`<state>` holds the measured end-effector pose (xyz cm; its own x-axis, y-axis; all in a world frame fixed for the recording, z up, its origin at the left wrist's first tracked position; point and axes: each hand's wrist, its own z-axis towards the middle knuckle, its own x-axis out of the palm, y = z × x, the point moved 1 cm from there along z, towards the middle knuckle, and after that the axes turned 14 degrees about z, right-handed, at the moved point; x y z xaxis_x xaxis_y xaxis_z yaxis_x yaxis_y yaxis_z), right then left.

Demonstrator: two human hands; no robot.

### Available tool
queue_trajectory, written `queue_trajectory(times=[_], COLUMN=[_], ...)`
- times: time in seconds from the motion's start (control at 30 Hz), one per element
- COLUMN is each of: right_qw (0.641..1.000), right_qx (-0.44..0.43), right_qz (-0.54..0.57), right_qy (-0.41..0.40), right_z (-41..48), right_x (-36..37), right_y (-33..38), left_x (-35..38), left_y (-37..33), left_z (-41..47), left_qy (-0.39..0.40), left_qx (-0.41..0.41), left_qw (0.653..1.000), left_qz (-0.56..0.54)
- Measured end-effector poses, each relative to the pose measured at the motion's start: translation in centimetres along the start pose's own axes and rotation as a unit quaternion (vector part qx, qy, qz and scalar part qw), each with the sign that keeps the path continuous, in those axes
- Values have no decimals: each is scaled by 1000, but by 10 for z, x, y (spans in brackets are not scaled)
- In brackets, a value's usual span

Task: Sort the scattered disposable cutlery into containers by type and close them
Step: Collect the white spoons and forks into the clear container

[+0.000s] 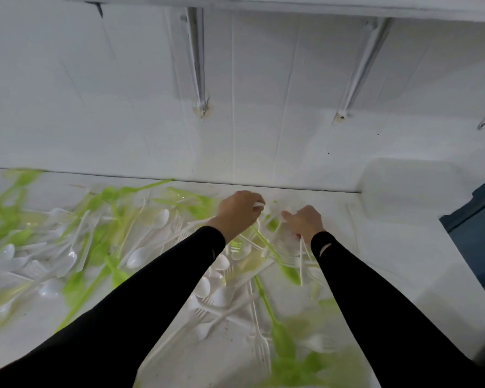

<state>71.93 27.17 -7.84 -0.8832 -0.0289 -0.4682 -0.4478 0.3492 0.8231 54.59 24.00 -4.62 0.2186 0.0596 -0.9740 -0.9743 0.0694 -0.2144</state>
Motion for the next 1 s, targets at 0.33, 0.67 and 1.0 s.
queue_trajectory(times=[0.33,0.67,1.0], right_qw=[967,969,993], right_qx=[4,-241,-118], right_qz=[253,33,23], right_qy=[-17,-36,-7], right_z=[-11,-41,-25], right_x=[-28,-42,-38], right_y=[9,53,25], left_x=[29,4,-6], left_y=[-32,-5,-6], left_z=[32,11,-2], left_qy=[98,38,15], left_qx=[0,-15,-41], left_qw=[991,995,999], left_qz=[93,-92,-10])
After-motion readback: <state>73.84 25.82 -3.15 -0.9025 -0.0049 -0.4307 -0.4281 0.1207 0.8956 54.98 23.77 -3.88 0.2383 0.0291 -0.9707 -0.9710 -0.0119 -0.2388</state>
